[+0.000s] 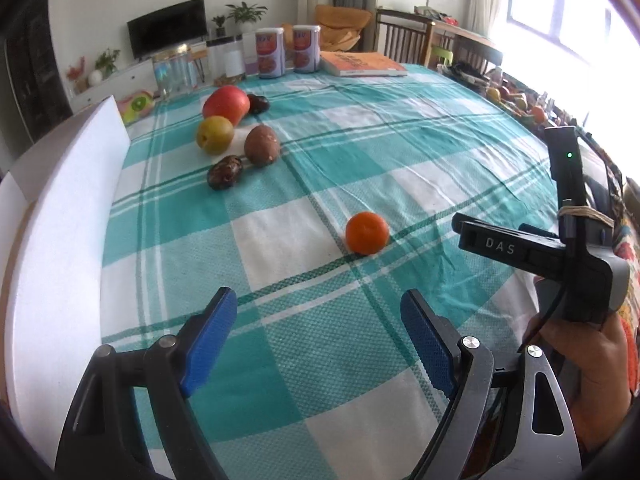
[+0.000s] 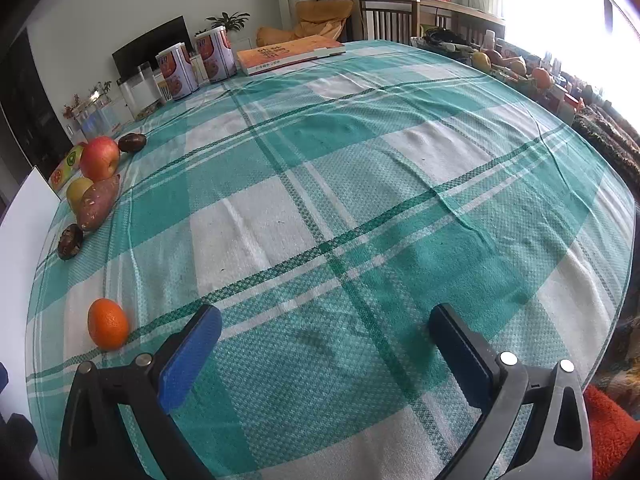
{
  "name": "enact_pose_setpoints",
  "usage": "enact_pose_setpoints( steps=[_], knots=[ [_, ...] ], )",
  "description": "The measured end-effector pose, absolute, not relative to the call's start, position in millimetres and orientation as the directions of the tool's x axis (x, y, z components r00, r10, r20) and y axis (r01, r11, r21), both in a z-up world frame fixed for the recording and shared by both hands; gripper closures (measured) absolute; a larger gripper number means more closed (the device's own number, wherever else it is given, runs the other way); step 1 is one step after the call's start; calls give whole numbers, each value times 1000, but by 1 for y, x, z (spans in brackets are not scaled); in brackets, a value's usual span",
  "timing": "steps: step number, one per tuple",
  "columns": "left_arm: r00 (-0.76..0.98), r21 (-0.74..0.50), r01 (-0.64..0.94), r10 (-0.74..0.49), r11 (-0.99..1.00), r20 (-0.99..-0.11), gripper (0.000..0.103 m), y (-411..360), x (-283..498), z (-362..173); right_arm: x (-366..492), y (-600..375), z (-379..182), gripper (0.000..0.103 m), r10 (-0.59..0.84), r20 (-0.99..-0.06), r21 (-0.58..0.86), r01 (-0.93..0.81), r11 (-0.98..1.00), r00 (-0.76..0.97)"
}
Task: Organize fruits
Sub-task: 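Move both open tools back over the remaining fruits on the table, then grasp the dark brown round fruit with the left tool while the right tool grasps the sweet potato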
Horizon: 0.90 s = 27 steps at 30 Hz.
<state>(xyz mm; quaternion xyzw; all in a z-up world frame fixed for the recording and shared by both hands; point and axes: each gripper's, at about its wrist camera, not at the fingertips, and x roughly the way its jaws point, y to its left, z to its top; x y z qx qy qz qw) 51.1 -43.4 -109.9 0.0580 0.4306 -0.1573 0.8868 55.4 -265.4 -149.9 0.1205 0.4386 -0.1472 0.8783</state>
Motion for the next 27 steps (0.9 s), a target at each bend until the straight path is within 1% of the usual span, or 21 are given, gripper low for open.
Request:
enact_pose_setpoints(
  steps=[6, 10, 14, 19, 22, 25, 27],
  knots=[
    [564, -41, 246, -177, 968, -807, 17, -23, 66, -140, 57, -263, -151, 0, -166, -809, 62, 363, 930, 565],
    [553, -16, 253, -158, 967, -818, 17, -19, 70, -152, 59, -261, -152, 0, -179, -811, 43, 361, 932, 557],
    [567, -14, 260, -164, 965, -807, 17, -18, 69, -152, 58, -263, -151, 0, -173, -810, 53, 363, 930, 561],
    [558, -56, 234, -181, 971, -810, 17, -8, 81, -150, 59, -261, -152, 0, -187, -812, 31, 361, 932, 553],
    [564, -113, 162, -186, 980, -805, 17, 0, 105, -144, 59, -261, -152, 0, -187, -812, 32, 362, 932, 553],
    [617, -170, 70, -177, 983, -767, 17, 7, 133, -133, 59, -261, -152, 0, -191, -813, 25, 361, 932, 550],
    [636, -175, 36, -157, 984, -755, 18, 7, 154, -129, 60, -261, -152, 0, -193, -813, 22, 360, 933, 549]
  ],
)
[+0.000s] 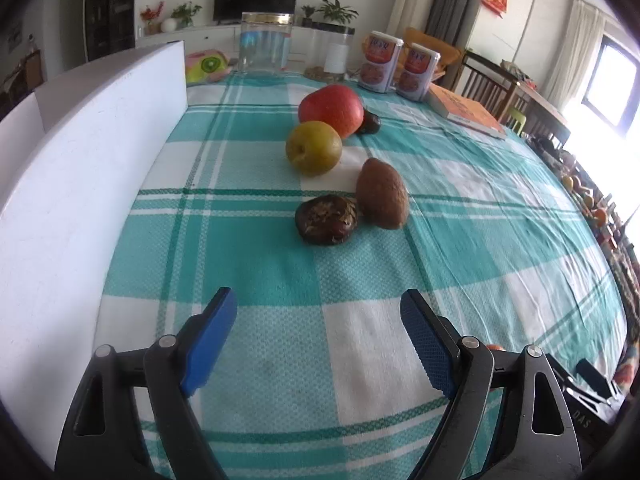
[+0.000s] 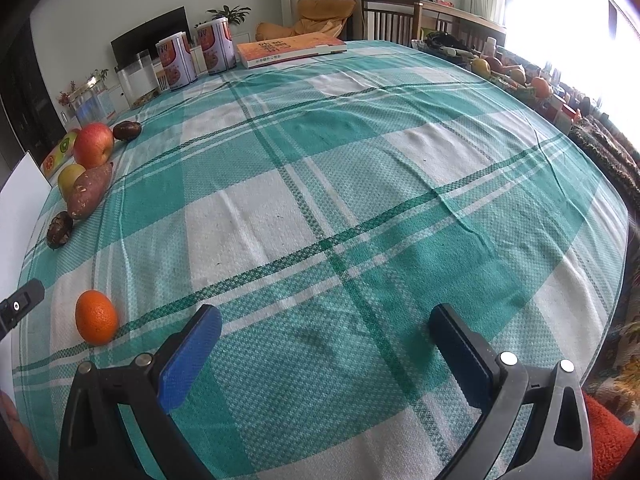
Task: Organize fruits
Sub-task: 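Grasp the dark brown round fruit with the left tool while the right tool grasps the sweet potato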
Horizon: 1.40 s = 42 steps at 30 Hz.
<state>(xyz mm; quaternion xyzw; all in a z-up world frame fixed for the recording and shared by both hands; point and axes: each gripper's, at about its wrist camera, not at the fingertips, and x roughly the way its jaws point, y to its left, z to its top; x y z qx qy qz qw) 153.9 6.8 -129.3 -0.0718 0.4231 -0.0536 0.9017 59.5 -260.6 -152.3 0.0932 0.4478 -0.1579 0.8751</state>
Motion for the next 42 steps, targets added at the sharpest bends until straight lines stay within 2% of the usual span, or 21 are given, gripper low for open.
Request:
enact_pose_setpoints(
  steps=[6, 8, 9, 10, 16, 24, 32, 33, 34, 36, 42],
  knots=[
    [629, -51, 54, -74, 997, -774, 20, -8, 196, -143, 59, -261, -152, 0, -188, -812, 29, 360, 933, 553],
    [630, -29, 69, -66, 997, -774, 26, -9, 202, -146, 59, -261, -152, 0, -190, -812, 26, 359, 933, 551],
    [625, -27, 85, -74, 996, -777, 42, -10, 204, -147, 59, -261, -152, 0, -191, -813, 25, 359, 933, 551],
    [614, -33, 112, -95, 993, -783, 62, -11, 205, -149, 59, -261, -152, 0, -192, -813, 22, 359, 933, 550],
    [610, -30, 132, -105, 991, -785, 62, -7, 187, -141, 60, -260, -152, 0, -194, -813, 20, 359, 933, 549],
    [577, -30, 214, -151, 976, -802, 62, 3, 111, -129, 61, -259, -153, 0, -199, -813, 12, 358, 934, 547],
    [589, 10, 208, -117, 978, -800, 60, 7, 91, -147, 61, -260, -153, 0, -196, -813, 16, 358, 934, 548],
    [595, 14, 202, -112, 979, -796, 55, 6, 93, -148, 61, -259, -153, 0, -197, -813, 15, 358, 934, 548],
    [603, 18, 195, -106, 981, -790, 39, 6, 94, -148, 61, -259, -153, 0, -197, -813, 15, 358, 934, 547],
    [611, 16, 176, -96, 984, -786, 26, 8, 98, -151, 61, -259, -153, 0, -200, -813, 11, 358, 934, 546],
    [607, -9, 166, -109, 986, -787, 20, 13, 101, -154, 61, -259, -154, 0, -202, -816, 4, 354, 935, 542]
  ],
)
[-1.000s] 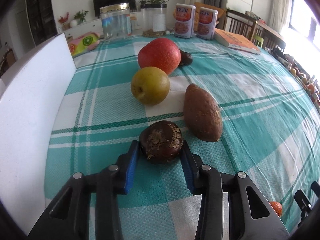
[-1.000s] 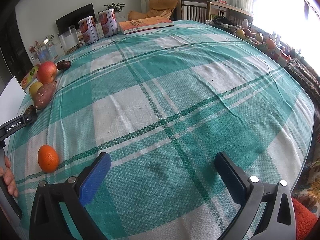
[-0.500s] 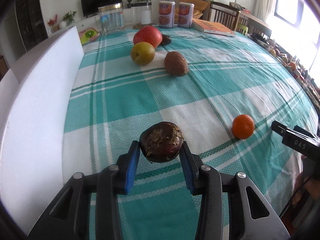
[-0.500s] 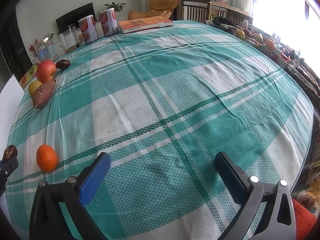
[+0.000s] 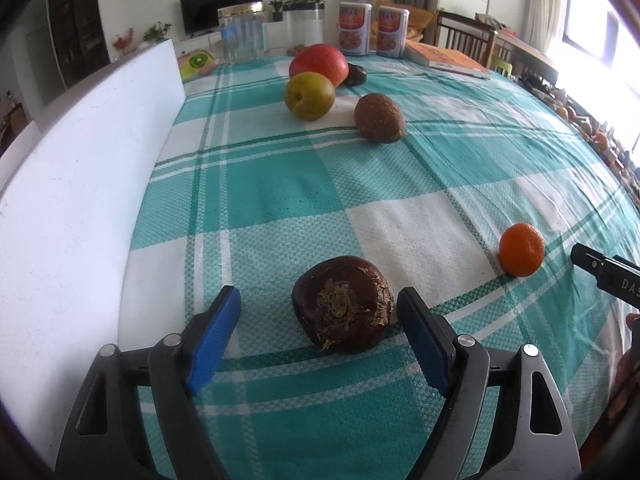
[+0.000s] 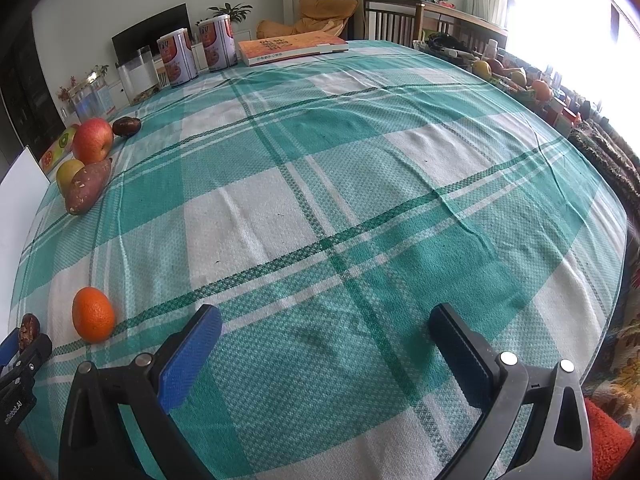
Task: Organize fruits
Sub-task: 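Grasp the dark brown round fruit with the left tool while the right tool grasps the sweet potato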
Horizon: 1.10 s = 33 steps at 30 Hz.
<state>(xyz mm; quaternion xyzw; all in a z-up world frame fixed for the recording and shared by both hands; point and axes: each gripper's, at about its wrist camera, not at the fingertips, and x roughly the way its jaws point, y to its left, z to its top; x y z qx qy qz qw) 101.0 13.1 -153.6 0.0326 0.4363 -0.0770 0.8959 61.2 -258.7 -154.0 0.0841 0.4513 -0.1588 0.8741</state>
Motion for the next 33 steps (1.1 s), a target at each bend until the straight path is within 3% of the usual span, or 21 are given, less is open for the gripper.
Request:
enact_pose_setpoints(
  steps=[4, 12, 13, 15, 19, 21, 23, 24, 26, 27, 28, 30, 33],
  knots=[
    [605, -29, 181, -135, 983, -785, 19, 17, 100, -154, 58, -265, -151, 0, -153, -812, 68, 352, 934, 564],
    [600, -32, 193, -144, 981, -787, 15, 15, 99, -154, 139, -244, -112, 2, 332, -811, 468, 194, 862, 482],
    [600, -42, 193, -152, 980, -785, 15, 17, 100, -154, 159, -229, -111, 7, 388, -805, 501, 166, 849, 449],
    [601, -83, 195, -186, 977, -777, 15, 22, 99, -152, 196, -199, -111, 15, 429, -808, 511, 119, 851, 403],
    [578, -174, 224, -274, 959, -769, 15, 33, 98, -148, 253, -145, -127, 16, 360, -877, 396, 53, 917, 319],
    [566, -182, 234, -286, 955, -773, 15, 34, 98, -147, 268, -133, -139, 22, 334, -898, 363, 55, 930, 286],
    [562, -175, 248, -289, 953, -775, 16, 31, 98, -147, 276, -126, -147, 38, 334, -905, 359, 50, 932, 264],
    [559, -165, 256, -285, 953, -778, 17, 28, 99, -147, 276, -123, -146, 39, 325, -907, 344, 29, 938, 268],
    [561, -148, 267, -278, 952, -780, 18, 22, 99, -147, 274, -119, -143, 61, 383, -890, 391, -16, 920, 247],
    [560, -152, 272, -285, 950, -778, 26, 21, 100, -146, 271, -121, -142, 62, 389, -891, 399, -8, 917, 234],
    [556, -157, 277, -291, 948, -779, 42, 19, 102, -146, 267, -126, -140, 62, 395, -888, 406, 0, 914, 237],
    [557, -150, 277, -286, 949, -780, 57, 18, 105, -144, 254, -141, -136, 62, 424, -868, 444, 21, 896, 257],
    [544, -216, 257, -326, 942, -773, 57, 25, 107, -144, 234, -177, -132, 62, 526, -795, 572, 87, 815, 301]
  ],
)
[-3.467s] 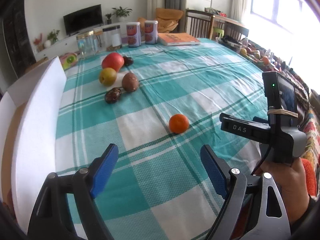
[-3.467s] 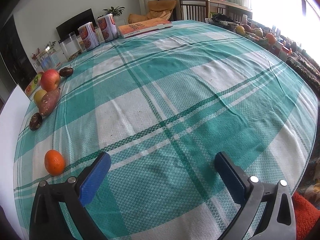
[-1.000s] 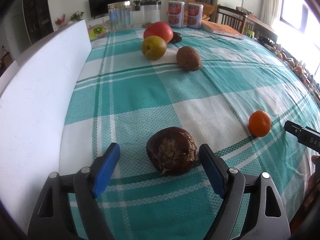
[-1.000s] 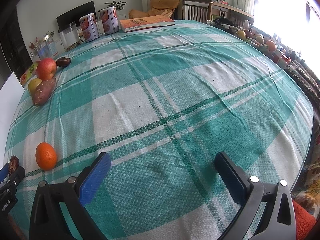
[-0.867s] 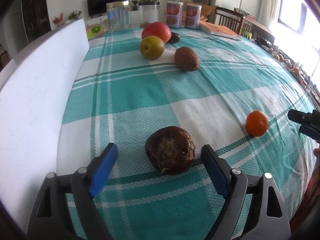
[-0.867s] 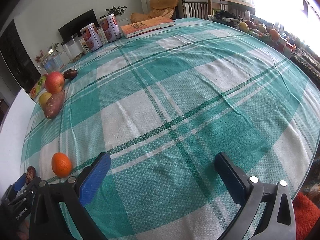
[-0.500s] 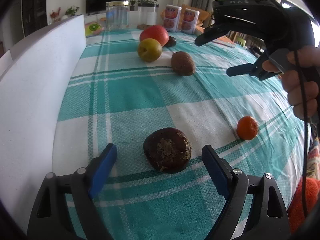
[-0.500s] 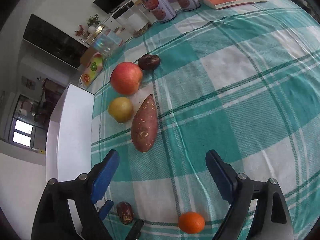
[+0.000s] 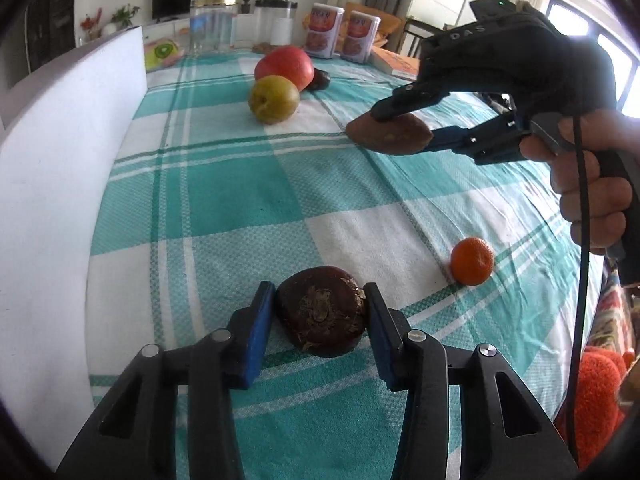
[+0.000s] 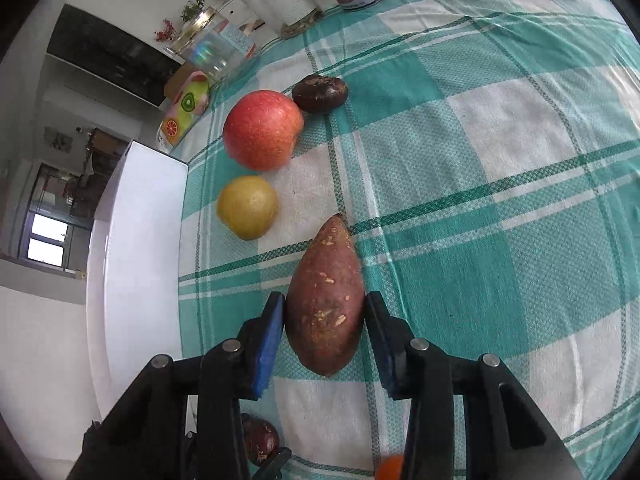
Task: Organize fruits
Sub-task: 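Carry both fruits over the white box and open both tools to drop them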
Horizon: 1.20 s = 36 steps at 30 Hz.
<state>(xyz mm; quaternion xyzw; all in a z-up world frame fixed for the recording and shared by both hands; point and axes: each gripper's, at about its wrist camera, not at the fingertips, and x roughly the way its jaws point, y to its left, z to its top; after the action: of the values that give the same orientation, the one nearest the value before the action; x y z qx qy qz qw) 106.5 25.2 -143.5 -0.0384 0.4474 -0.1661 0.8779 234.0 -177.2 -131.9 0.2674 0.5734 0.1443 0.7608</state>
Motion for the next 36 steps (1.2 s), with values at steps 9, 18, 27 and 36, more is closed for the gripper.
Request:
enact_pose_setpoints(
  steps=[9, 18, 27, 36],
  knots=[
    [519, -431, 248, -495, 868, -697, 57, 52, 65, -91, 170, -190, -117, 62, 773, -542, 832, 79, 549, 330],
    [709, -324, 54, -265, 944, -654, 57, 170, 25, -6, 136, -41, -35, 62, 848, -485, 805, -270, 528, 213],
    [632, -89, -311, 136, 946, -763, 57, 268, 25, -58, 86, 114, -43, 62, 699, -692, 491, -594, 637, 178],
    [632, 38, -341, 260, 939, -730, 25, 248, 28, -55, 65, 108, -41, 50, 598, -699, 224, -673, 705, 393]
  ],
)
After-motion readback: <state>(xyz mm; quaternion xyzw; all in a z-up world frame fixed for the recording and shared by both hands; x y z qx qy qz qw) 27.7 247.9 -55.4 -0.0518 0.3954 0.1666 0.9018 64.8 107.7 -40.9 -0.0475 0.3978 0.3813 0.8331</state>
